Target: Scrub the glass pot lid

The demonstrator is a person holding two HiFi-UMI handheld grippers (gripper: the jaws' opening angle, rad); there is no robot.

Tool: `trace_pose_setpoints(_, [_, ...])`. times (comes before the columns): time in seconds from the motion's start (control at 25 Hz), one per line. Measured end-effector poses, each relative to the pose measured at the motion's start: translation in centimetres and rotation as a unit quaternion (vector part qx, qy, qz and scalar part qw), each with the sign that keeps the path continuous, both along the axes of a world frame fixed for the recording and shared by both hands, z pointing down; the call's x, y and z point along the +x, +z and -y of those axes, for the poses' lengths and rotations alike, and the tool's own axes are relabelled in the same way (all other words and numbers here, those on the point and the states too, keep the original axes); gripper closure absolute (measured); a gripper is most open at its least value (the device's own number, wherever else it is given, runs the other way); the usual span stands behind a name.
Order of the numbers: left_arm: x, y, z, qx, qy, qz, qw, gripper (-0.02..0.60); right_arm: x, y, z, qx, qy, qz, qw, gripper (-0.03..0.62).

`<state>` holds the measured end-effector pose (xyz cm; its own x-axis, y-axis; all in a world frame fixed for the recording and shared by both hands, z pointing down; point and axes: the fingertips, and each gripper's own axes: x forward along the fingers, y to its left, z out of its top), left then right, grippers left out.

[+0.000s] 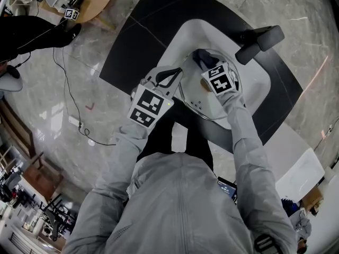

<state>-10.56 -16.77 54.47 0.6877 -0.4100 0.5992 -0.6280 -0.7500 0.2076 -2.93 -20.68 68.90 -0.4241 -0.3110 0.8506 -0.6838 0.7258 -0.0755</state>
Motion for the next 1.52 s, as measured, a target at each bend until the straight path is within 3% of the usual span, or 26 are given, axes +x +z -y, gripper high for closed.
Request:
trace_pose_setpoints(0.4, [0.0,-1.1,-1.2,0.008,0.0,-0.004,1.0,0.554,-3.2,-2.5,-3.1,-0.015,-0.046,0.062,0.997,0.508])
trace_pose_setpoints(0.64, [0.3,-1.6,-2.1,0.015,0.006,-0.007,0.9999,0.554,-5.1,-4.7,-6.9,-0.038,-0.097,0.117,0.988,0.508])
trace_pose_setpoints(0.88, [0.4,-2.3,-3.2,0.02,0.011,-0.009,0.9997,0.554,-5.9,-6.3,-10.6,-0.063,-0.137,0.128,0.98,0.508])
trace_pose_setpoints(1.16, [0.9,-3.3,-4.2,0.027,0.028,-0.014,0.9991,0.552,-5.0,-7.3,-13.1,-0.096,-0.115,0.141,0.979,0.508])
trace_pose_setpoints(1.52, [2.0,-5.5,-3.8,0.058,0.073,-0.016,0.9955,0.554,-2.2,-9.4,-15.1,-0.062,-0.049,0.103,0.992,0.508])
